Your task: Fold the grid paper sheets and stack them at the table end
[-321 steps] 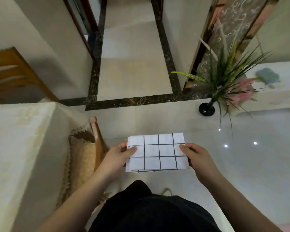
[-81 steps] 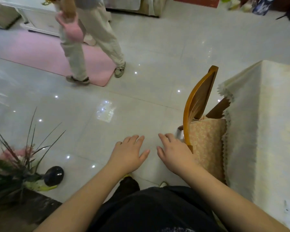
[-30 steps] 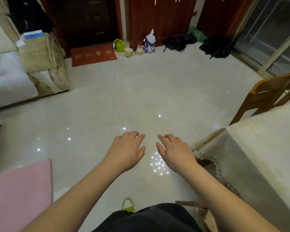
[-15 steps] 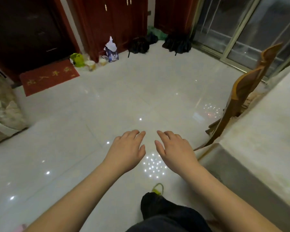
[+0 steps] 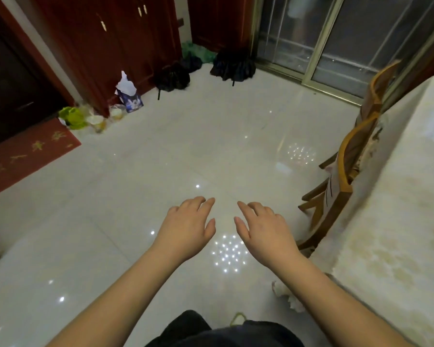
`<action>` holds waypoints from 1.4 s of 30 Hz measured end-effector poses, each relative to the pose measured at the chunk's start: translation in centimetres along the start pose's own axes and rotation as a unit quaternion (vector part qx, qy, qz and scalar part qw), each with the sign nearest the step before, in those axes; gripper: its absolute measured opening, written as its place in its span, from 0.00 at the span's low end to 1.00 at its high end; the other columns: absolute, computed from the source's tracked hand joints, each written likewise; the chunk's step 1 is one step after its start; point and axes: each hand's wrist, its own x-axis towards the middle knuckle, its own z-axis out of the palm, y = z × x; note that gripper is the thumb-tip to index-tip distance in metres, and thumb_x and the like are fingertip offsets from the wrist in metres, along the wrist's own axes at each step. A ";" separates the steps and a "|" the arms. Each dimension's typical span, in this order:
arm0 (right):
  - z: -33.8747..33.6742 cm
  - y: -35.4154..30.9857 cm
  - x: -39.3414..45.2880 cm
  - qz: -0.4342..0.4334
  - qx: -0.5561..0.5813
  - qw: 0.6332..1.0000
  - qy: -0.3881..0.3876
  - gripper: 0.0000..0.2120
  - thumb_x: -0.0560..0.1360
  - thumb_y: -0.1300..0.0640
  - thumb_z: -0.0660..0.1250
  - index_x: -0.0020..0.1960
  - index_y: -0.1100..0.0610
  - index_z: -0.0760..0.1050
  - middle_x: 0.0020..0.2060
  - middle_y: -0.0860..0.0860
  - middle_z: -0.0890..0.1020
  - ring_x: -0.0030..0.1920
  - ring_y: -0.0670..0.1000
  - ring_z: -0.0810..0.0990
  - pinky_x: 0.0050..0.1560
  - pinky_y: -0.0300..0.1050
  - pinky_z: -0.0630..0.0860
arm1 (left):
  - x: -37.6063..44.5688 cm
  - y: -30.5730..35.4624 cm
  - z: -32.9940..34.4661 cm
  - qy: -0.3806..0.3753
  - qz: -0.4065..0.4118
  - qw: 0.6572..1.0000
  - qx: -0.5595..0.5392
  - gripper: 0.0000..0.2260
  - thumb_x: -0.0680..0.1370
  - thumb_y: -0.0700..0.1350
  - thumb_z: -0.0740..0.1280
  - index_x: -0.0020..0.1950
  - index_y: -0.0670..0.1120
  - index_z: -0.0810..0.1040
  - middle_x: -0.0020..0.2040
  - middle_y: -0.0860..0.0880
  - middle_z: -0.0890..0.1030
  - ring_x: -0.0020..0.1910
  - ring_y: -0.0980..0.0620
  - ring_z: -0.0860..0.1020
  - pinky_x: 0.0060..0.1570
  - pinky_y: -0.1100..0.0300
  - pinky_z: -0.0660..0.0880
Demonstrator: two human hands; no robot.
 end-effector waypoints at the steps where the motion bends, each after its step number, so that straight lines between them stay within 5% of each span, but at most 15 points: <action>1: -0.1 0.0 1.2 0.004 0.002 1.000 0.000 0.25 0.82 0.42 0.45 0.77 0.49 0.56 0.72 0.50 0.67 0.67 0.53 0.70 0.63 0.50 0.69 | 1.4 -0.6 0.0 -0.006 0.006 1.000 0.001 0.26 0.79 0.57 0.48 0.77 0.51 0.60 0.73 0.51 0.67 0.70 0.50 0.67 0.63 0.53 0.67; 3: -0.2 0.0 3.8 0.011 0.002 1.000 -0.003 0.25 0.82 0.42 0.45 0.77 0.49 0.56 0.73 0.50 0.66 0.68 0.53 0.69 0.63 0.49 0.69 | 4.2 -1.9 -0.2 -0.012 0.020 1.000 -0.004 0.30 0.77 0.59 0.44 0.77 0.51 0.60 0.73 0.51 0.67 0.70 0.50 0.67 0.63 0.52 0.67; 8: -0.6 -0.5 11.3 0.048 -0.009 0.999 0.006 0.25 0.82 0.42 0.45 0.77 0.50 0.57 0.73 0.51 0.65 0.68 0.53 0.68 0.63 0.49 0.68 | 11.7 -5.9 -0.3 -0.009 0.067 0.997 -0.023 0.25 0.81 0.55 0.54 0.77 0.50 0.61 0.74 0.49 0.67 0.70 0.49 0.68 0.63 0.51 0.68; 18: -3.4 -0.1 22.2 0.139 0.009 0.990 0.005 0.25 0.82 0.42 0.46 0.76 0.49 0.58 0.72 0.50 0.66 0.67 0.52 0.70 0.63 0.48 0.69 | 25.2 -10.3 -2.7 -0.048 0.173 0.984 -0.007 0.38 0.70 0.60 0.35 0.77 0.50 0.59 0.74 0.50 0.65 0.71 0.49 0.65 0.63 0.51 0.67; 26: -4.6 7.4 28.3 0.207 0.019 0.978 0.016 0.30 0.79 0.40 0.40 0.74 0.51 0.64 0.69 0.52 0.72 0.64 0.54 0.74 0.60 0.50 0.73 | 37.5 -6.2 -2.6 -0.066 0.235 0.970 0.005 0.38 0.70 0.60 0.35 0.78 0.51 0.57 0.75 0.51 0.65 0.72 0.51 0.65 0.64 0.53 0.67; 30: -5.8 12.9 31.5 0.235 0.016 0.972 0.024 0.25 0.81 0.42 0.48 0.73 0.52 0.65 0.67 0.52 0.73 0.62 0.54 0.75 0.58 0.51 0.74 | 44.5 -2.1 -3.3 -0.074 0.269 0.960 0.021 0.36 0.71 0.60 0.37 0.77 0.50 0.60 0.72 0.51 0.68 0.69 0.50 0.68 0.61 0.53 0.69; 35: -7.9 18.7 34.9 0.274 0.024 0.961 0.025 0.25 0.78 0.42 0.49 0.63 0.52 0.76 0.56 0.52 0.81 0.51 0.53 0.81 0.46 0.50 0.78 | 51.1 2.7 -5.2 -0.069 0.303 0.950 0.021 0.32 0.75 0.59 0.42 0.76 0.50 0.61 0.71 0.50 0.70 0.69 0.49 0.69 0.60 0.51 0.69; 42: -10.2 25.3 39.3 0.294 0.061 0.954 0.022 0.24 0.82 0.43 0.48 0.74 0.50 0.62 0.71 0.50 0.68 0.68 0.52 0.69 0.65 0.50 0.69 | 59.6 7.1 -6.5 -0.076 0.349 0.934 0.023 0.32 0.75 0.60 0.41 0.78 0.51 0.55 0.75 0.51 0.63 0.72 0.51 0.64 0.64 0.53 0.66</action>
